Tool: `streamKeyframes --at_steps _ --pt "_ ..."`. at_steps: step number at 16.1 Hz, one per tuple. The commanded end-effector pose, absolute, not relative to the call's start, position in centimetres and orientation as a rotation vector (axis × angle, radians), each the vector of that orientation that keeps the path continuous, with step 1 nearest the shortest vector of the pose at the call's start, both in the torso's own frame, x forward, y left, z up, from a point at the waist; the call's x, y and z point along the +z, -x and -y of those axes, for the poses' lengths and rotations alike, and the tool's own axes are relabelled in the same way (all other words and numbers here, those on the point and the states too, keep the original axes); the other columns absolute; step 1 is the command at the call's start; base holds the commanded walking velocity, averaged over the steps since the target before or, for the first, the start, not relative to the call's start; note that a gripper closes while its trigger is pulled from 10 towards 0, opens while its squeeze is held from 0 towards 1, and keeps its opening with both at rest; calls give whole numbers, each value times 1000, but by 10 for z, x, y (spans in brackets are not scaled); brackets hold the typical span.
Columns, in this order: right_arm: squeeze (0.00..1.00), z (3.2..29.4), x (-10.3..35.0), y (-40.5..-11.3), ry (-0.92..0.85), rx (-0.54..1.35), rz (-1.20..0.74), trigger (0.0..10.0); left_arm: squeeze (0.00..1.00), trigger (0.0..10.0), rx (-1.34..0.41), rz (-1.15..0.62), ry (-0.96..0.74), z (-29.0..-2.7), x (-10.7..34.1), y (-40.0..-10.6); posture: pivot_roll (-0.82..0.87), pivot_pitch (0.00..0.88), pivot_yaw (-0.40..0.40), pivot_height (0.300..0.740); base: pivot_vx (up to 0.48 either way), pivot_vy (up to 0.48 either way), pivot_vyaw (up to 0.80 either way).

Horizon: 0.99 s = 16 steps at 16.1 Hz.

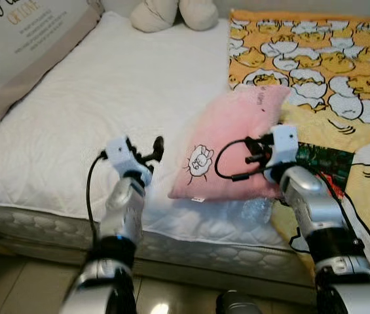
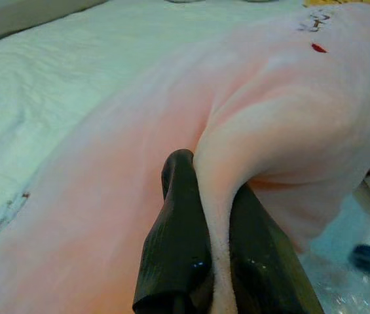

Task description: Clean up the room

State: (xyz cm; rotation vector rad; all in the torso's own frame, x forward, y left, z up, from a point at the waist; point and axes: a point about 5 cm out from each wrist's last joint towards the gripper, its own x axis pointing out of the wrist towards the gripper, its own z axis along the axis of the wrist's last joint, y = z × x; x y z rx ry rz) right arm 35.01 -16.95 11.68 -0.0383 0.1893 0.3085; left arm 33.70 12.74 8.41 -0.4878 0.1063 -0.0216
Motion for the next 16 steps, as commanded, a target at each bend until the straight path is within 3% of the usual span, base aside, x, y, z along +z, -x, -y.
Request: streamKeyframes --at_steps 1,6,12,16 --pt "0 166 122 -354 48 331 -162 0 0 10000 7 -97 479 -129 86 -335 -198 0 34 740 0 0 0" --pt "0 157 123 -364 20 338 -135 0 0 10000 17 -104 415 -129 88 -332 -175 0 52 740 0 0 0" --pt "0 128 173 -392 47 378 12 0 0 10000 -17 -77 314 -139 97 -335 -166 0 72 740 0 0 0" --pt "0 122 171 -392 39 378 18 0 0 10000 -70 -68 296 -139 102 -336 -161 0 79 740 0 480 -200"
